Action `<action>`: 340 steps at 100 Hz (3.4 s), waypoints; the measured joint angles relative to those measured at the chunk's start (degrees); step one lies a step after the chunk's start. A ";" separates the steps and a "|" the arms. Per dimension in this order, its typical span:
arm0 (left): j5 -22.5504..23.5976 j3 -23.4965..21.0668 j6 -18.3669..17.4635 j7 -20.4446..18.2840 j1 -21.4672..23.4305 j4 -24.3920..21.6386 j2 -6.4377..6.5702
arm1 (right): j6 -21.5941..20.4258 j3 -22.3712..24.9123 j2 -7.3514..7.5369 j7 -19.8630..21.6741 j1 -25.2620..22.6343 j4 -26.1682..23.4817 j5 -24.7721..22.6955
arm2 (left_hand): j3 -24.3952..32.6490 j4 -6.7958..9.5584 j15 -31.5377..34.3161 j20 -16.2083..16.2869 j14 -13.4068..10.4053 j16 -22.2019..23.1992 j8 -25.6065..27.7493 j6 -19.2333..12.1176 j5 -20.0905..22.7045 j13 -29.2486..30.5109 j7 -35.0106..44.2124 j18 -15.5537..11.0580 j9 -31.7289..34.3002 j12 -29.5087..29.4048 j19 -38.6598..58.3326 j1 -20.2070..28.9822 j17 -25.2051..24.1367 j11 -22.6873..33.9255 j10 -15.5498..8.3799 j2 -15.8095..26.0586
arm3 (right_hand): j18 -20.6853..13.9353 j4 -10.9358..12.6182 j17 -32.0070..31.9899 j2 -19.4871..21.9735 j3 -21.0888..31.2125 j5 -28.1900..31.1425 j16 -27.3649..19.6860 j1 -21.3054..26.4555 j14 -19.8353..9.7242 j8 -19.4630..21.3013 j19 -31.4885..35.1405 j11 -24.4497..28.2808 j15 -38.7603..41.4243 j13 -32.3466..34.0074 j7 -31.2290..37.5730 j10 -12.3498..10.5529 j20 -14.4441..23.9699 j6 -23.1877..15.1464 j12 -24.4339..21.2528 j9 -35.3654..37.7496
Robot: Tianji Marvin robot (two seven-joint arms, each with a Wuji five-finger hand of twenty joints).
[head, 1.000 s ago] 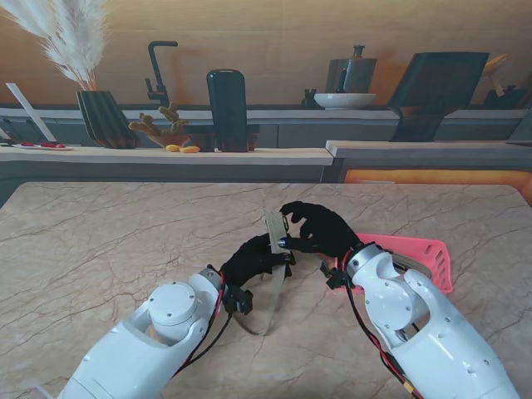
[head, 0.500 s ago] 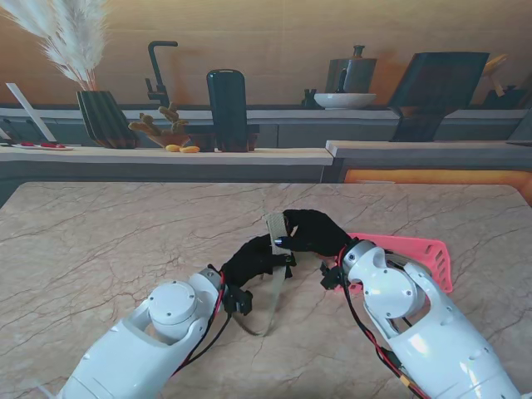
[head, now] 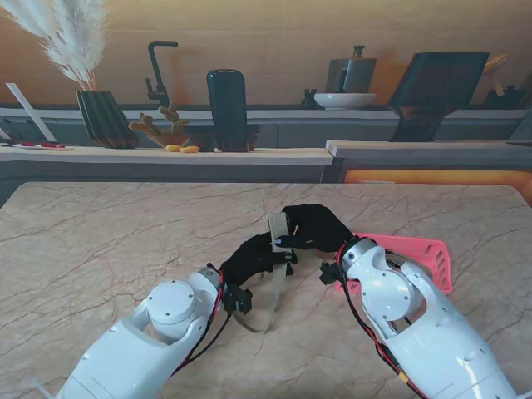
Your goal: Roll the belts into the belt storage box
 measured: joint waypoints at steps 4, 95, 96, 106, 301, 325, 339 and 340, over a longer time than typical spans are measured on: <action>-0.01 -0.06 -0.90 -0.12 0.03 0.02 0.01 | -0.80 0.44 0.00 -0.97 -0.44 -0.64 -0.96 | -1.07 0.00 -1.54 -0.01 -0.03 -1.18 -0.99 -0.42 0.03 -0.35 -1.31 0.00 -1.57 -3.30 -0.68 -1.64 -0.14 0.79 -0.01 0.00 | 0.00 -0.01 0.09 -0.10 0.42 0.05 0.00 0.00 0.00 -0.01 0.00 -0.23 0.00 0.01 0.15 0.00 0.00 0.00 -0.03 0.00; -4.66 -2.19 -1.41 -1.75 1.56 -1.10 0.60 | -6.80 4.74 -0.79 -15.49 -0.91 -7.82 -14.93 | -25.60 1.26 -8.65 -1.40 -1.28 -7.20 -5.91 3.52 2.08 -0.79 -6.46 0.02 -0.42 -15.03 -6.42 11.60 -0.24 1.52 0.00 11.70 | 0.00 -0.06 -0.20 -1.30 2.00 0.66 0.00 -0.14 -1.82 -1.34 0.02 1.83 -0.04 1.22 1.90 -6.41 -0.71 -0.85 0.28 5.04; -4.71 -2.16 -1.37 -1.77 1.55 -1.10 0.60 | -6.85 4.70 -0.79 -15.58 -0.85 -7.75 -14.93 | -25.64 1.26 -8.46 -1.40 -1.28 -7.21 -5.90 3.52 2.08 -0.67 -6.44 0.02 -0.14 -15.03 -6.17 11.66 -0.17 1.50 0.00 11.69 | 0.00 -0.06 -0.20 -1.30 2.00 0.66 0.00 -0.14 -1.85 -1.34 0.02 1.83 -0.04 1.22 1.94 -6.41 -0.71 -0.85 0.28 5.04; -4.85 -1.70 -1.36 -1.47 1.48 -1.11 0.53 | -7.42 3.61 -0.84 -16.84 0.00 -6.40 -14.98 | -26.07 1.25 -6.62 -1.40 -1.28 -7.21 -5.16 3.51 3.08 0.31 -4.28 0.01 0.89 -14.05 -4.41 12.25 0.35 2.47 0.06 11.69 | -0.03 -0.06 -0.24 -1.31 2.47 0.63 -0.01 -0.70 -2.33 -1.38 0.02 1.83 -0.04 1.21 2.24 -6.91 -0.82 -1.09 0.28 5.04; -12.31 -2.87 -4.16 2.70 6.60 -3.05 -0.60 | -17.01 -2.76 0.35 -21.03 2.08 9.20 -26.25 | -6.33 -0.58 -8.99 -1.39 -1.24 -7.18 -9.12 19.04 4.36 -3.94 -6.52 1.23 -6.83 -24.89 -4.49 -35.02 -1.53 0.10 4.16 -0.60 | 1.53 4.56 -6.58 -0.95 5.80 -12.34 -6.51 -13.98 -2.95 11.22 -9.75 -8.39 -16.37 -6.27 -13.08 -4.94 -2.06 0.52 -3.60 -11.43; -12.55 -3.21 -3.51 2.70 6.90 -3.26 -0.59 | -18.25 -3.83 0.99 -23.32 3.42 10.39 -30.33 | -8.95 -0.50 -7.64 -1.39 -1.24 -7.21 -8.18 19.37 3.71 -3.35 -6.52 1.21 -6.84 -24.12 -4.42 -30.60 -0.85 0.64 4.23 -0.52 | 1.55 4.57 -6.58 -0.95 6.37 -13.64 -6.51 -15.17 -2.96 11.69 -9.76 -8.39 -16.37 -7.25 -13.09 -4.82 -2.06 0.66 -3.65 -12.77; -13.63 -3.58 -2.40 2.91 7.27 -3.80 -0.59 | -18.66 -4.48 1.40 -24.41 3.96 10.85 -32.05 | -9.00 -0.50 -6.85 -1.39 -1.24 -7.22 -7.41 19.58 3.60 -2.90 -6.52 1.10 -6.83 -23.76 -3.81 -28.66 -0.56 1.25 4.38 -0.50 | 1.85 4.57 -6.66 -0.95 6.37 -14.69 -6.52 -15.17 -2.96 11.71 -9.76 -8.39 -16.38 -7.25 -13.09 -4.68 -2.06 1.03 -3.68 -13.68; -13.70 -3.60 -2.30 2.97 7.30 -3.85 -0.59 | -18.68 -4.52 1.43 -24.44 3.98 10.88 -32.08 | -9.00 -0.50 -6.83 -1.39 -1.24 -7.22 -7.31 19.58 3.60 -2.90 -6.52 1.10 -6.84 -23.74 -3.80 -28.50 -0.53 1.25 4.38 -0.50 | 1.91 4.56 -6.66 -0.95 6.37 -14.77 -6.51 -15.17 -2.96 11.71 -9.76 -8.39 -16.38 -7.25 -13.09 -4.66 -2.06 1.07 -3.69 -13.69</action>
